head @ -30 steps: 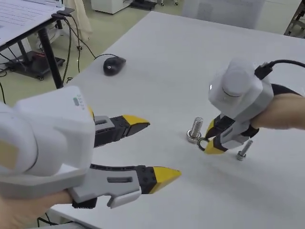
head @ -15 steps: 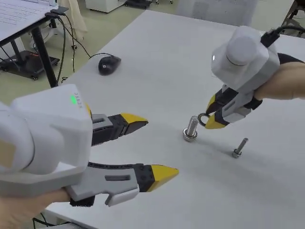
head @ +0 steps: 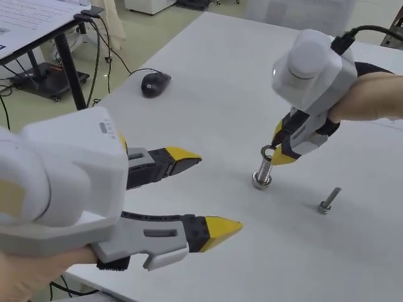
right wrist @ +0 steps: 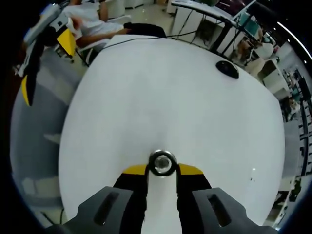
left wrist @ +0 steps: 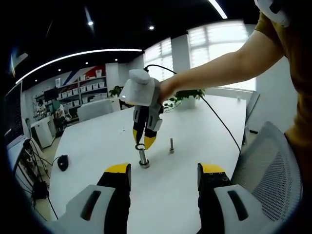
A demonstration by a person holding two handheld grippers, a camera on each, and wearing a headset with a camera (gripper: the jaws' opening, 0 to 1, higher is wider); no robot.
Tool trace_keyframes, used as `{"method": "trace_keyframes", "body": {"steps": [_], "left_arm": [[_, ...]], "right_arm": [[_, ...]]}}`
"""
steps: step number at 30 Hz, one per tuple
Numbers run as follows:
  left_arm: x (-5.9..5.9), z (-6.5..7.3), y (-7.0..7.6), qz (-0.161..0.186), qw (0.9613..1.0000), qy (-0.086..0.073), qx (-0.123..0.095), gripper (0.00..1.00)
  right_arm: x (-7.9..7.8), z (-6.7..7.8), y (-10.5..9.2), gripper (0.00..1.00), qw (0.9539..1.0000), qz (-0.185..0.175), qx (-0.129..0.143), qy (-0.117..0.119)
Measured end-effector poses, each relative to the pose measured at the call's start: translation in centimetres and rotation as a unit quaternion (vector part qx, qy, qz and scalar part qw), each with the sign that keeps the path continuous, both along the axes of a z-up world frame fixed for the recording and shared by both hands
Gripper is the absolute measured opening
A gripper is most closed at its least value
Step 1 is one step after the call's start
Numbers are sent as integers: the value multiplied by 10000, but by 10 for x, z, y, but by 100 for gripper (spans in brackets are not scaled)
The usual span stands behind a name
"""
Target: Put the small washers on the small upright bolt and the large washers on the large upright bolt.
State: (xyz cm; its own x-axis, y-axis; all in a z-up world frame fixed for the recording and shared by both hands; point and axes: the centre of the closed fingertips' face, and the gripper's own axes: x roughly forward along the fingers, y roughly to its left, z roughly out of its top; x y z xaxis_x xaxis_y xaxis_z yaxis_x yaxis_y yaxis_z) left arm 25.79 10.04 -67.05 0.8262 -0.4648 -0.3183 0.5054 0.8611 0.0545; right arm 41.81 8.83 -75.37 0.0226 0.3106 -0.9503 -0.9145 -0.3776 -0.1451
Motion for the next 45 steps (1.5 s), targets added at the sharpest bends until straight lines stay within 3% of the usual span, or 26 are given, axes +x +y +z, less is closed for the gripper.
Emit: {"method": "trace_keyframes", "body": {"steps": [18, 30, 38, 45], "left_arm": [[2, -3, 1, 18, 10000, 27, -41, 54], [2, -7, 4, 77, 9999, 74, -62, 54], [4, -10, 5, 87, 9999, 109, -71, 54], [5, -11, 6, 53, 9999, 130, -60, 54]], "right_arm": [[1, -26, -1, 22, 9999, -2, -157, 61], [4, -55, 0, 22, 9995, -76, -243, 177], [5, -61, -2, 23, 9994, -19, -217, 259], [6, -55, -5, 25, 9995, -87, -22, 286]]}}
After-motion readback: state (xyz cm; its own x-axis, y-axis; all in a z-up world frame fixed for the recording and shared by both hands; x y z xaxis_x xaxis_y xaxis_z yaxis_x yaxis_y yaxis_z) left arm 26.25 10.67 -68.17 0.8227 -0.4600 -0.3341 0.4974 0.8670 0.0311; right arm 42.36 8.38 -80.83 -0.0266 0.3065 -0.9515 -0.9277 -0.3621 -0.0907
